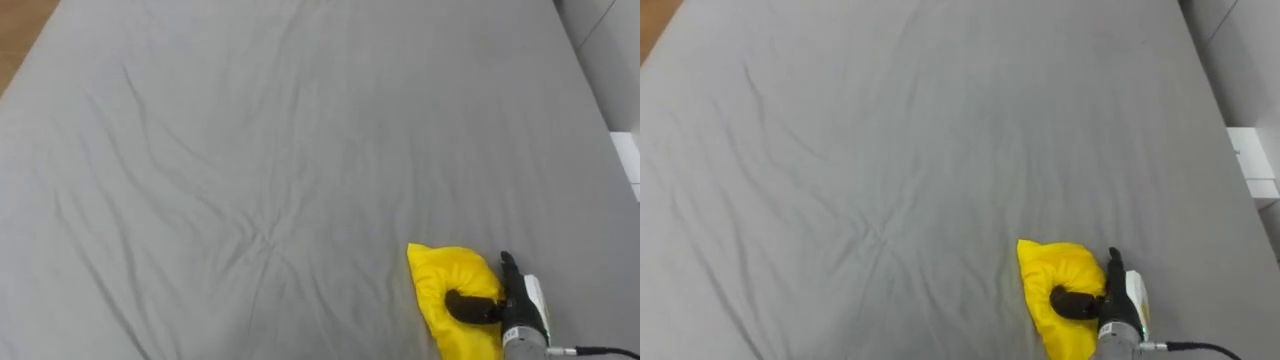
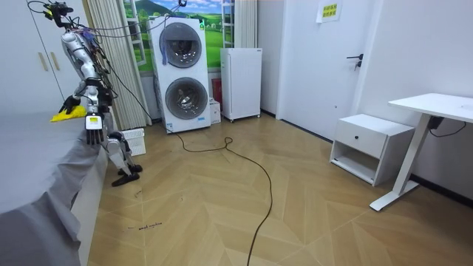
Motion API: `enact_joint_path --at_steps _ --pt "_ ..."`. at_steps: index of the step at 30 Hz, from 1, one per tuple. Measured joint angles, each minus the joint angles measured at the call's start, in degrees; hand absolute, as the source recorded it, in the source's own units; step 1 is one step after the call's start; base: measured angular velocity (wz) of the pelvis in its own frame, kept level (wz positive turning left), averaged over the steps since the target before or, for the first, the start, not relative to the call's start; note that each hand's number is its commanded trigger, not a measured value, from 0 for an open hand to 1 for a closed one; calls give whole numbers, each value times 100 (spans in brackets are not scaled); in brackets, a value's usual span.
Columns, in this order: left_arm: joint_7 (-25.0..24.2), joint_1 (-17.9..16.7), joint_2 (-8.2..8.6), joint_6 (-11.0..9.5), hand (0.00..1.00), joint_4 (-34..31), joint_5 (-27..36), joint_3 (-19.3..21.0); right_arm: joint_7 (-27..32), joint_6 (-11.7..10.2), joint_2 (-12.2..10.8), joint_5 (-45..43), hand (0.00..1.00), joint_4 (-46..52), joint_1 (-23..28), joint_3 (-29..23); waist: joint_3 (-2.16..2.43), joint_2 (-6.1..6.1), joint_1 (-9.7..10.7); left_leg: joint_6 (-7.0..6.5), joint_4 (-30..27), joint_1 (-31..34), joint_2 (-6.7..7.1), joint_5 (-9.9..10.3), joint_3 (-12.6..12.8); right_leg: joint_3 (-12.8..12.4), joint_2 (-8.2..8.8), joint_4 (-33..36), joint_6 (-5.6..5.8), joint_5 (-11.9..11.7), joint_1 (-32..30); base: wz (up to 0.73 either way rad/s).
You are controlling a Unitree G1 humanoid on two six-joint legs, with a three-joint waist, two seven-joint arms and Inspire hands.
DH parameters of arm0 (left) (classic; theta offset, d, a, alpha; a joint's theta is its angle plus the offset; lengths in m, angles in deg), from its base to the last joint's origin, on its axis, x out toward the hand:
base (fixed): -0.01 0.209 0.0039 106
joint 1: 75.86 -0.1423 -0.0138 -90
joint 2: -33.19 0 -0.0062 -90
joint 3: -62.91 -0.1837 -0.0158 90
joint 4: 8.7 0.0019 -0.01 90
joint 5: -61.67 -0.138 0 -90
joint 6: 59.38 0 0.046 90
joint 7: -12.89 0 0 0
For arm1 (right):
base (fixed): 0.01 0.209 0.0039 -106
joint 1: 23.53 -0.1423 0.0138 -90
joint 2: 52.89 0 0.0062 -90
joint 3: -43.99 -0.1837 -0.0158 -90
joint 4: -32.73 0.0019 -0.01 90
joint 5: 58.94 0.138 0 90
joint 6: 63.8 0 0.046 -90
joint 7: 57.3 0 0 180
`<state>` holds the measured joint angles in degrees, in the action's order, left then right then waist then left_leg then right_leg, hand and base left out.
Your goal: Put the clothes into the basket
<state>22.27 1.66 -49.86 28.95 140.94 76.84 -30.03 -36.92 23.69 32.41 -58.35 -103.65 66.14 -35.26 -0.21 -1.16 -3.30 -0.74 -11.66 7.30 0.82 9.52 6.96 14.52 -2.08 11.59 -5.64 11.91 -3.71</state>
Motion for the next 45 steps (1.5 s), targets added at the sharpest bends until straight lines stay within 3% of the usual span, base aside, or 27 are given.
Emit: enact_joint_path --at_steps 1,2,11,21,25,27,31,35,39,45 --pt "1 1 1 8 0 -7 1 0 -25 0 -3 -92 73 -11 50 3 1 -3 8 -17 0 -1 4 10 -18 26 2 0 0 0 6 8" --pt "5 2 2 18 0 -16 1 0 -58 3 -11 -130 100 -40 63 9 3 -5 8 -34 -1 1 6 20 -41 64 4 -1 0 0 11 10" --pt "135 18 1 145 0 -22 -6 -45 -58 11 140 -335 100 -277 84 35 46 -73 -13 -50 -59 48 39 15 -152 145 13 -99 -7 -4 63 5" --pt "202 29 1 151 0 -57 -9 -179 -297 73 -7 -317 100 -296 276 235 26 -28 -23 -50 -92 8 64 15 -90 144 17 -217 -54 -21 167 -1" --pt "235 63 2 150 0 -91 -7 -176 -393 69 -22 -286 100 -281 264 192 17 -83 -2 -80 2 -115 87 -4 -58 102 25 -303 -103 -24 275 -3" --pt "266 36 2 149 0 -216 -11 -175 -444 120 -18 -130 100 -234 289 167 -10 -137 -11 -80 16 -232 93 -4 -51 23 26 -326 -103 -23 386 -8" --pt "266 61 -19 137 0 -220 -90 -164 -500 140 22 25 100 -91 282 53 -7 -154 26 -83 17 -323 117 -2 -101 -31 39 -372 -102 -25 489 -6" --pt "265 25 -27 141 0 -262 -117 50 -513 228 48 276 100 483 330 -365 -15 -176 168 -82 109 -466 116 -2 -90 -122 33 -369 -101 -25 545 -16" --pt "239 -92 -68 216 0 -226 -122 349 -450 262 287 520 100 1307 339 -944 -23 -243 333 -81 211 -752 116 -1 -87 -319 20 -375 -95 -21 707 -19" --pt "191 -272 -80 293 0 -232 -365 771 -268 260 624 709 100 1358 283 -1990 -50 -332 508 -80 234 -938 98 2 114 -507 11 -376 -92 -19 867 -13"
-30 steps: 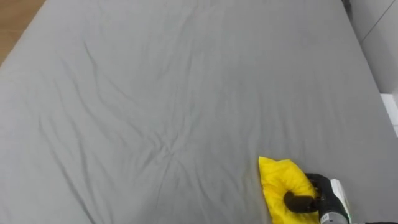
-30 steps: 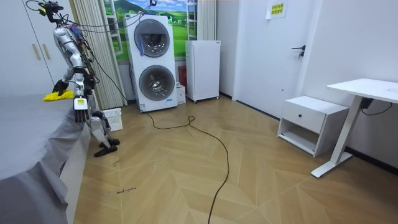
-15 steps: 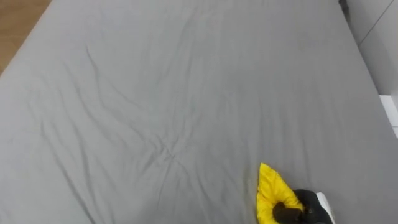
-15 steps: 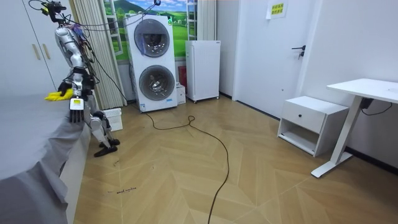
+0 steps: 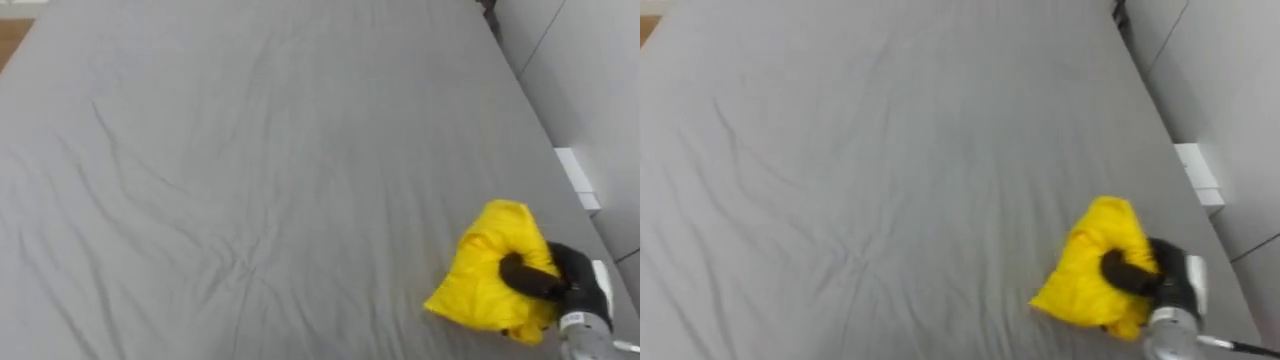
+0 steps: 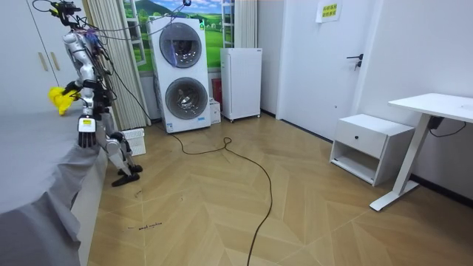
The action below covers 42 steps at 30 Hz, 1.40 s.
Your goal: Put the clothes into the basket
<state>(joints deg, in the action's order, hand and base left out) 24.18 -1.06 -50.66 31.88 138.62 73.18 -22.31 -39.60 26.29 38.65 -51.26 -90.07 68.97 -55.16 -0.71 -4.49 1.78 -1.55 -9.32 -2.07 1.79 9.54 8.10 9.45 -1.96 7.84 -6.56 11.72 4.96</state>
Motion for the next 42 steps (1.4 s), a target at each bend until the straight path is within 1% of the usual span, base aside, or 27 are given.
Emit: enact_joint_path --at_steps 1,2,3,5,6,8,9,10,11,14,16,17,19,21,22,24,26,27,29,31,32,33,34,36,38,40,42 --pt "-35 -37 0 10 0 3 -1 7 76 0 29 61 100 -6 24 -153 -9 -12 1 1 1 -44 -9 1 54 -86 -8 11 0 0 1 -37" --pt "-69 -84 0 48 0 4 -1 6 125 3 48 144 100 -5 50 -225 -5 -16 16 1 -2 -76 -18 1 125 -157 -11 20 0 0 2 -38" --pt "-72 -115 -1 107 0 4 -15 34 142 4 54 216 100 -5 78 -274 -1 -20 91 1 -3 -94 -21 1 137 -194 -14 29 0 0 0 -25" --pt "-92 -149 -8 164 0 7 -189 123 144 60 54 289 100 -5 133 -336 -3 -27 142 1 -3 -105 -35 1 202 -281 -22 47 -1 0 -24 -23" --pt "-110 -161 -8 231 0 7 -332 182 144 117 58 279 100 -6 161 -382 -1 -35 176 1 -8 -100 -46 1 320 -331 -23 89 -3 2 -64 -23" --pt "-127 -169 -10 309 0 7 -477 205 148 136 57 282 100 -5 167 -478 5 -33 315 1 -6 -59 -56 1 479 -342 -23 115 -3 1 -127 -6" --pt "-131 -169 -17 335 0 7 -500 206 151 136 57 286 100 -6 186 -512 17 -13 334 1 -6 -58 -61 1 523 -361 -24 126 -2 1 -140 -15" --pt "-140 -181 -27 370 0 7 -569 220 155 136 57 273 100 -19 217 -565 20 -26 330 1 -7 -58 -73 0 600 -438 -31 178 -2 1 -189 -25" --pt "-145 -178 -29 429 0 1 -713 289 157 136 57 271 100 -36 232 -581 13 -41 353 1 -7 -45 -80 1 598 -487 -39 192 0 -4 -224 -24" --pt "-167 -123 -43 526 0 10 -873 405 160 137 57 300 100 -261 304 -617 41 -74 416 0 -9 70 -102 1 660 -541 -60 207 1 -27 -384 -10" --pt "-174 -72 -47 575 0 11 -871 400 169 205 58 349 100 -431 316 -628 47 -55 425 0 -38 187 -119 1 719 -585 -69 241 4 -59 -515 -16" --pt "-183 -25 -48 634 0 11 -871 385 172 277 59 359 100 -518 305 -628 58 -27 420 0 -46 273 -132 1 746 -658 -85 320 7 -71 -640 -23" --pt "-210 75 -48 752 0 11 -872 393 169 311 59 362 100 -694 267 -640 70 28 432 -1 -70 456 -147 1 770 -742 -102 428 13 -91 -888 -23" --pt "-275 183 -49 789 0 69 -872 392 178 324 61 332 100 -1025 184 -823 63 105 494 -2 -123 682 -165 1 824 -760 -102 538 18 -117 -1116 -11" --pt "-296 207 -50 791 0 93 -872 391 207 324 64 327 100 -1107 152 -872 57 127 503 -3 -136 730 -176 2 903 -785 -105 583 21 -121 -1201 -14" --pt "-290 372 -70 837 0 251 -825 259 364 310 110 375 100 -1534 -145 -962 28 235 639 -46 -269 1023 -231 25 1094 -838 -115 714 27 -136 -1530 -17" --pt "-272 582 -84 840 0 454 -795 116 495 306 176 398 100 -1913 -360 -961 -3 315 636 -100 -319 1237 -256 3 1234 -952 -132 811 44 -170 -1811 -26" --pt "-264 682 -84 841 0 546 -797 32 544 303 215 401 100 -2105 -467 -960 1 378 637 -119 -346 1383 -269 -8 1268 -1031 -149 857 53 -209 -2004 -34" --pt "-222 734 -98 841 0 566 -768 -126 617 275 229 417 100 -2281 -630 -958 3 438 655 -159 -377 1625 -277 -31 1382 -1116 -152 1013 63 -232 -2339 -30" --pt "-187 856 -104 840 0 588 -640 -208 700 234 250 546 100 -2420 -747 -960 -32 541 726 -185 -494 1925 -305 -47 1377 -1115 -157 1032 69 -306 -2591 -8" --pt "-171 989 -104 839 0 662 -565 -298 752 228 282 617 100 -2539 -857 -962 -64 602 731 -224 -522 2085 -310 -72 1386 -1130 -159 1065 74 -345 -2761 -8" --pt "-163 1123 -103 838 0 775 -542 -360 778 200 299 653 100 -2675 -963 -962 -77 647 726 -247 -527 2203 -303 -85 1400 -1168 -162 1137 81 -351 -2929 -11" --pt "-152 1171 -105 838 0 815 -541 -382 794 181 300 659 100 -2763 -1033 -962 -78 658 720 -251 -531 2260 -300 -88 1415 -1189 -162 1192 82 -351 -3017 -14" --pt "-85 1344 -104 824 0 963 -405 -538 913 140 308 682 100 -2958 -1254 -959 -88 740 717 -276 -590 2506 -311 -103 1526 -1245 -160 1324 86 -350 -3329 -14" --pt "-65 1439 -106 809 0 1005 -235 -679 1010 64 320 764 100 -3054 -1379 -953 -82 807 707 -298 -647 2729 -306 -116 1538 -1280 -156 1429 93 -355 -3583 -10" --pt "-65 1500 -107 772 0 1013 -197 -740 1075 -1 337 890 100 -3244 -1497 -953 -76 840 617 -311 -650 2855 -295 -132 1546 -1330 -161 1509 89 -372 -3761 -9" --pt "-66 1570 -107 702 0 1010 -176 -862 1149 -5 359 993 100 -3419 -1671 -950 -84 928 572 -328 -660 3043 -279 -172 1538 -1332 -147 1577 90 -383 -3974 2"
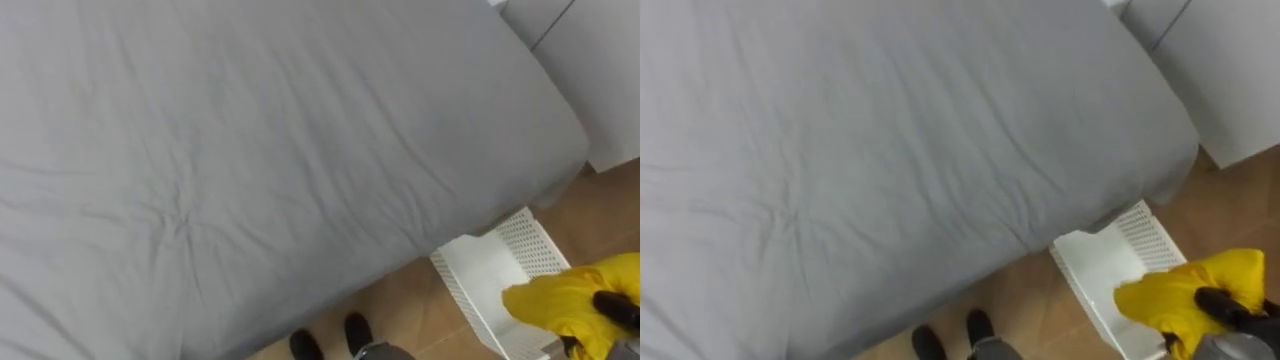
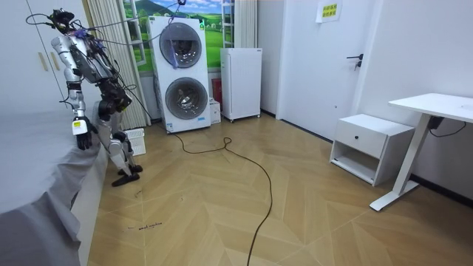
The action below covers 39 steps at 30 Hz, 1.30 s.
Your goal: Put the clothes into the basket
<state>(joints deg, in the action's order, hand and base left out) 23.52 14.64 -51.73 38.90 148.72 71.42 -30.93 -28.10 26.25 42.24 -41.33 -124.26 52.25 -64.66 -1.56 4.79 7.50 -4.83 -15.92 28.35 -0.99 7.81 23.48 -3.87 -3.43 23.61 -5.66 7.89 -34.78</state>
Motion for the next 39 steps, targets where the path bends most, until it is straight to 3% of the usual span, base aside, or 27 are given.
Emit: enact_joint_path --at_steps 3,4,5,6,12,39 --pt "-1 106 1 -6 0 10 100 -142 4 -13 84 70 100 -264 -215 7 -28 81 -29 -11 -4 138 31 -46 -29 8 29 64 1 0 -167 5" --pt "-1 130 1 -8 0 16 138 -193 2 -20 128 106 89 -359 -301 7 -25 93 -51 -12 -4 179 48 -51 -32 7 42 120 -2 16 -237 3" --pt "-1 170 1 -11 0 17 202 -208 1 -53 175 136 62 -439 -344 7 -28 103 -84 -14 -3 203 50 -58 -37 10 43 129 -2 20 -263 4" --pt "0 215 3 -11 0 30 211 -212 1 -85 227 179 0 -483 -343 7 -29 103 -137 -14 -2 215 50 -63 -41 15 44 131 -7 23 -274 4" --pt "28 246 -2 -104 0 44 477 -374 7 -178 439 244 0 -615 -376 61 -31 103 -174 -12 -29 273 82 -68 -95 89 90 230 -18 106 -340 8" --pt "48 224 -50 -399 0 62 653 -541 251 -405 457 904 0 -679 -356 165 -46 89 -179 -12 -116 266 55 -68 -174 369 151 157 -47 166 -164 6"
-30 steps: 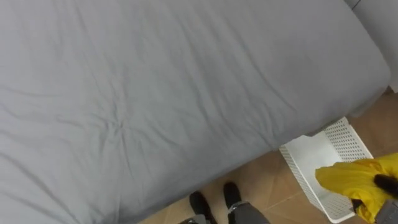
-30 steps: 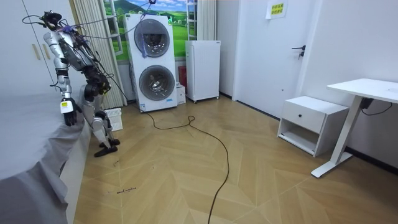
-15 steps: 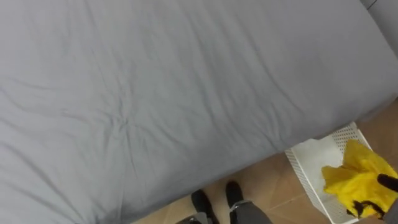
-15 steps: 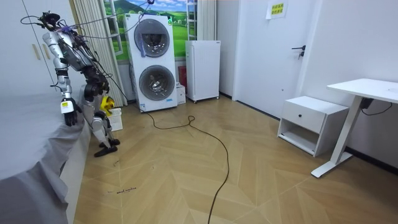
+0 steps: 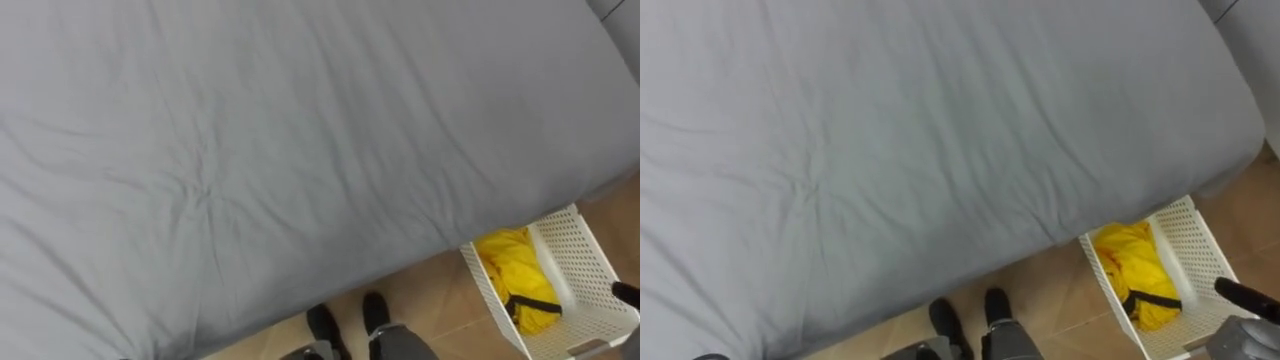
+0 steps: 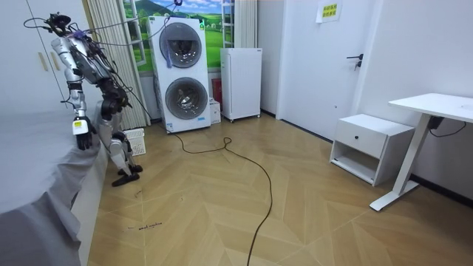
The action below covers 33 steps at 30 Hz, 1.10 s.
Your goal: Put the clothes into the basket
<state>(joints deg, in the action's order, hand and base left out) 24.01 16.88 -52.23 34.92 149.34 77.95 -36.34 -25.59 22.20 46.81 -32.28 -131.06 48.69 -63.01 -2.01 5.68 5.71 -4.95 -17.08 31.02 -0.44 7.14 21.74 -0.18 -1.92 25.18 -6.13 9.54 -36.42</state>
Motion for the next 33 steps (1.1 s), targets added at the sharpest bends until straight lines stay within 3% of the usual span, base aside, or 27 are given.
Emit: enact_joint_path --at_steps 6,8,10,12,16,17,24,28,33 --pt "-11 -174 -113 -46 0 -72 -24 56 -28 -36 -9 293 0 50 326 190 -24 -157 -117 5 126 -557 2 -2 -114 95 -14 -269 -19 3 663 6" --pt "-11 -325 -122 -101 0 -132 -158 163 -115 -113 -158 277 0 127 657 329 -9 -257 -116 26 183 -861 24 6 -320 216 -10 -473 -22 28 1090 27" --pt "-8 -486 -126 -186 0 -170 -252 288 -233 -126 -368 289 0 335 943 370 26 -364 -132 47 261 -1140 36 5 -435 312 -15 -674 -27 30 1462 29" --pt "-7 -720 -145 -199 0 -345 -525 340 -343 -142 -607 231 0 586 1423 665 97 -469 -120 86 358 -1497 43 27 -548 534 -19 -1024 -43 0 2011 45" --pt "-5 -915 -123 -222 0 -400 -849 461 -689 -154 -980 9 0 749 1871 1063 171 -608 -157 105 561 -2077 121 38 -816 778 -9 -1462 -30 0 2760 41" --pt "-1 -962 -107 -222 0 -369 -911 460 -822 -155 -1073 -1 0 743 1912 1269 176 -631 -186 163 609 -2276 125 74 -842 831 -10 -1558 -20 11 2993 27" --pt "121 -992 73 -310 0 -378 -1160 493 -1462 -154 -1457 -244 0 712 1987 1700 153 -670 -379 189 659 -2728 236 94 -1112 1138 69 -1672 30 115 3579 23" --pt "252 -1020 110 -410 0 -394 -1317 585 -1631 -146 -1465 -398 0 683 2133 1817 106 -750 -440 188 673 -2834 266 97 -1335 1258 71 -1734 27 130 3754 16" --pt "444 -1029 233 -433 0 -393 -1372 626 -1686 -137 -1475 -427 0 619 2159 1920 118 -768 -467 188 675 -2874 279 97 -1428 1313 71 -1738 24 136 3805 5"
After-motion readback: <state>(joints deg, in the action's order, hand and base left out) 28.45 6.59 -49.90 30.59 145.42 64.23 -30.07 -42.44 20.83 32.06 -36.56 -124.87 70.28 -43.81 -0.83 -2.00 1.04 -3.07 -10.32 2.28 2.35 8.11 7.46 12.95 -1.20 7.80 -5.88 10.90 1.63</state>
